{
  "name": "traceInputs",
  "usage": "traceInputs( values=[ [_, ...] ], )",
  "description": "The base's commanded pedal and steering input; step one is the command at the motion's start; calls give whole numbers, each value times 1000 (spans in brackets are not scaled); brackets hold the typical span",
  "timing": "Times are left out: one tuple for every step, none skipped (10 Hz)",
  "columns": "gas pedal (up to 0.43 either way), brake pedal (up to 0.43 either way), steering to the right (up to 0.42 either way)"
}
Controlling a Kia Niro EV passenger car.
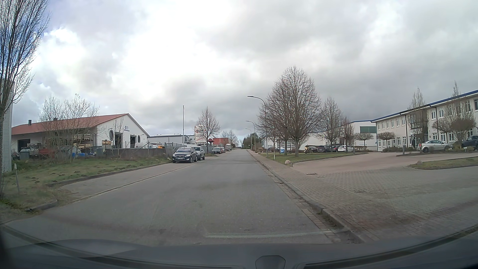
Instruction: Follow the waypoints while adhering to traffic rules and regulations
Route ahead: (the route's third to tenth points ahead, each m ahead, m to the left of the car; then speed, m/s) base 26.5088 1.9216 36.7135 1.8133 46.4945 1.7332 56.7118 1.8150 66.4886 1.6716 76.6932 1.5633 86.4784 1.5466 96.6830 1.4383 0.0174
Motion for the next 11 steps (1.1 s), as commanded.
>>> traceInputs(
  values=[
    [0, 256, -12],
    [0, 256, -12],
    [0, 256, -12],
    [0, 256, -12],
    [0, 256, -12],
    [0, 256, -12],
    [0, 256, -12],
    [0, 256, -12],
    [0, 256, -12],
    [0, 256, -12],
    [0, 256, -12]
  ],
)
